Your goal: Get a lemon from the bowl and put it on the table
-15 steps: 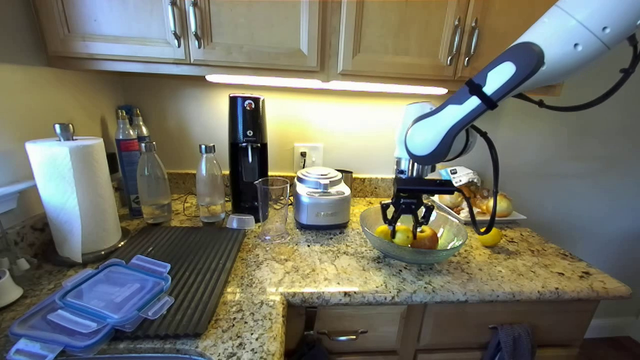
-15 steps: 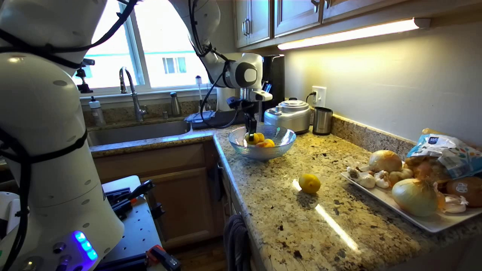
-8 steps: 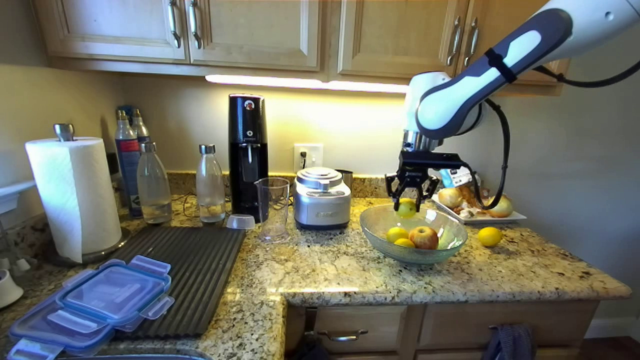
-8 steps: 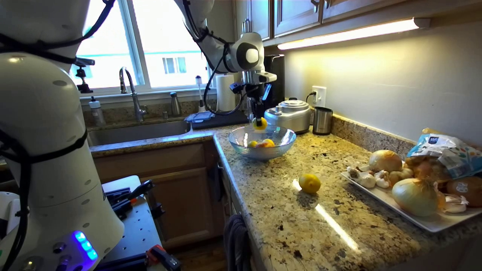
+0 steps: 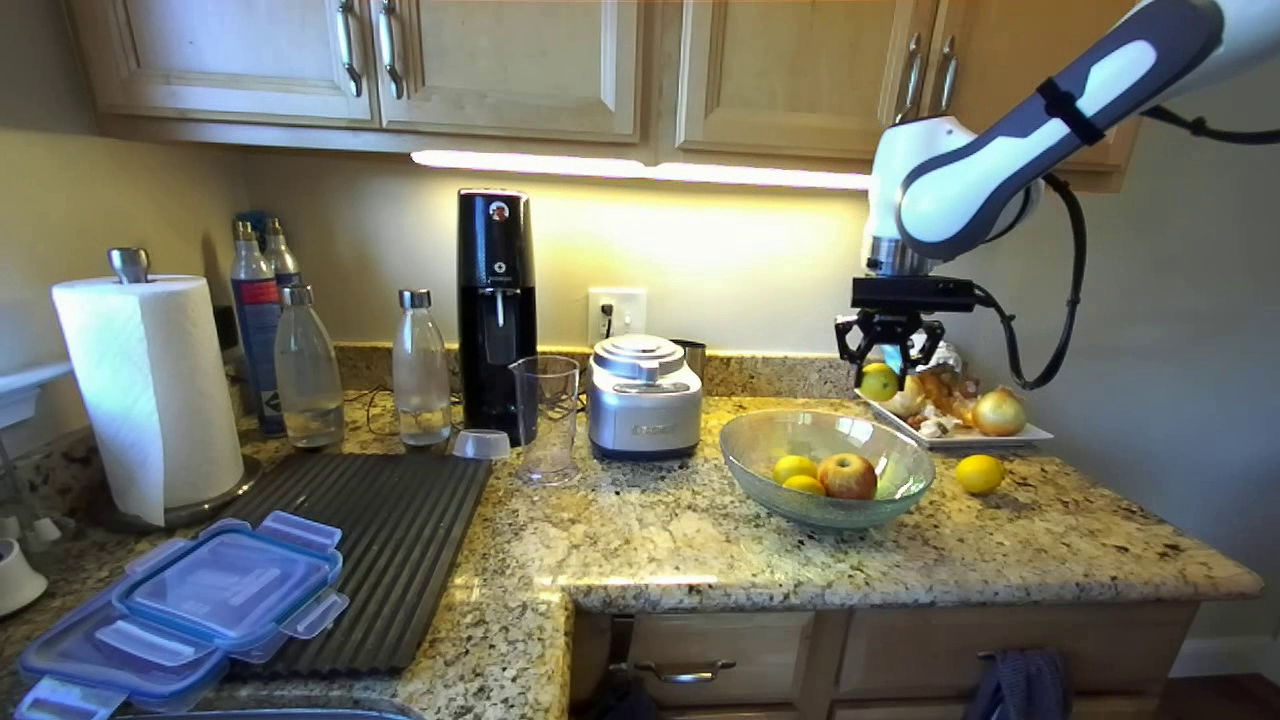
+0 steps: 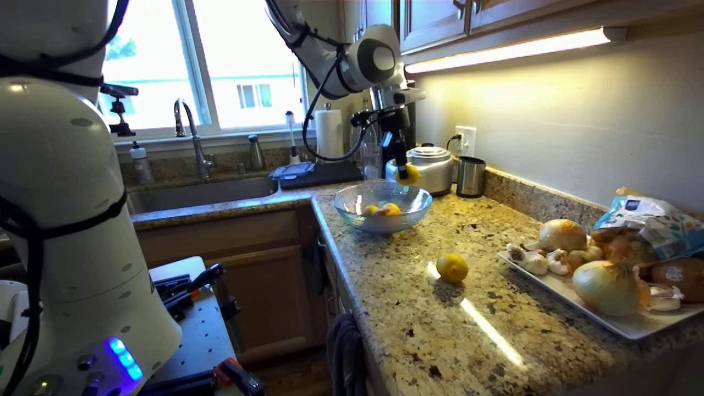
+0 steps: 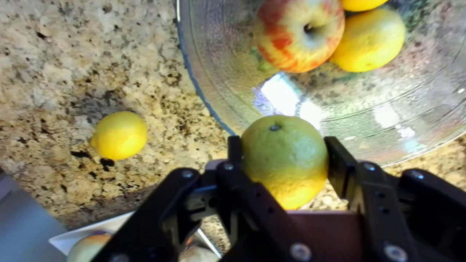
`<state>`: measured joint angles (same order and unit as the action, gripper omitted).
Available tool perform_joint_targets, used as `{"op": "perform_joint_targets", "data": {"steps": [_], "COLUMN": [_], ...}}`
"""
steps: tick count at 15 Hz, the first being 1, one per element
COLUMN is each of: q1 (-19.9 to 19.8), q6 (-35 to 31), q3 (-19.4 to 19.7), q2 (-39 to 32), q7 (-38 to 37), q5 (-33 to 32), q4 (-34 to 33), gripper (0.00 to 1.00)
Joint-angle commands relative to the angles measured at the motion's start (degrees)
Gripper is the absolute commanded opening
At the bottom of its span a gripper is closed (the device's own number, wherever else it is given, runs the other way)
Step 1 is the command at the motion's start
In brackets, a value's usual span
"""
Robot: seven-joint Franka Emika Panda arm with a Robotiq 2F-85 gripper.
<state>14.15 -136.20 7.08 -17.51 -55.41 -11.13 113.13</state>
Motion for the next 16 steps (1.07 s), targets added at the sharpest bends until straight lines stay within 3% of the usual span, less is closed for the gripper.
{"op": "perform_joint_targets", "data": {"steps": [1,8,12,16], "q1": [-2.6,-8.0,-10.2,-11.4], "q6": [-0.9,-3.5,-9.7,-19.0], "q3": [1.1,1.5,1.3,1.0], "q2": [5.6,4.2,1.9,-1.8], "q7": [-6.4,-10.9,-10.2,-9.7], "q5": [-3.4,-2.5,0.9,8.5], "q4": [7.1,13.3,17.6,21.1], "gripper": [0.32,0.32,0.32,0.32]}}
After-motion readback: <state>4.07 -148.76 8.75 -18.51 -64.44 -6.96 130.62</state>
